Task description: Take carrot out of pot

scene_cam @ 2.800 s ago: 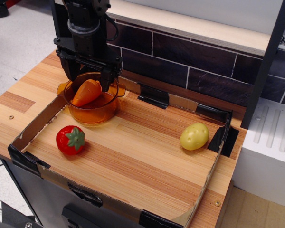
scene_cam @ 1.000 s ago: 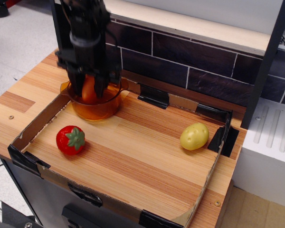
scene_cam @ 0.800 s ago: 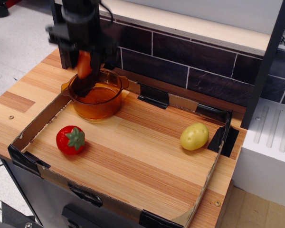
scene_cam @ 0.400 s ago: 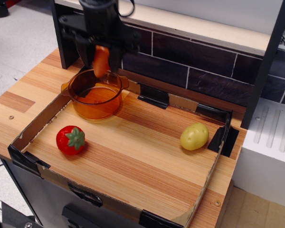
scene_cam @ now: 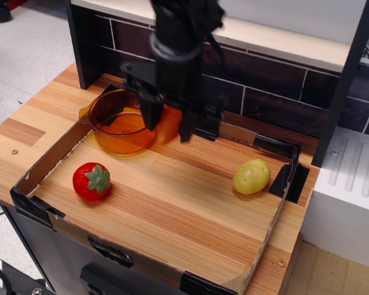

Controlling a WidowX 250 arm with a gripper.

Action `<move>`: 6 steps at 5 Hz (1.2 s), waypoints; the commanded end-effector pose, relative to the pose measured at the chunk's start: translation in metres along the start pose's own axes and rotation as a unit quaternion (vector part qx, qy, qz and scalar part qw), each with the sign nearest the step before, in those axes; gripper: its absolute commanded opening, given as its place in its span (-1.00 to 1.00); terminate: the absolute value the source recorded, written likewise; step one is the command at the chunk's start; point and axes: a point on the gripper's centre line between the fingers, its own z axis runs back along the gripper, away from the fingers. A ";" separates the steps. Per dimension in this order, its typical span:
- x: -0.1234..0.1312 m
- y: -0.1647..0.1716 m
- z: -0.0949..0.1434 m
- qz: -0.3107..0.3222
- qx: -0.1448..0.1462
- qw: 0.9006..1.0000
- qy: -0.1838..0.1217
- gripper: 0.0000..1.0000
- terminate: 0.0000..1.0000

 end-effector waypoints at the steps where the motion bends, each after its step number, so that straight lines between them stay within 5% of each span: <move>1: -0.008 0.003 -0.030 -0.005 0.019 1.000 -0.006 -1.00 -1.00; 3: -0.011 0.003 -0.044 -0.006 0.022 1.000 -0.002 -1.00 -1.00; 4: -0.011 0.003 -0.045 -0.009 0.021 1.000 0.006 1.00 -1.00; 6: -0.009 0.005 -0.046 -0.019 0.012 1.000 0.011 1.00 -1.00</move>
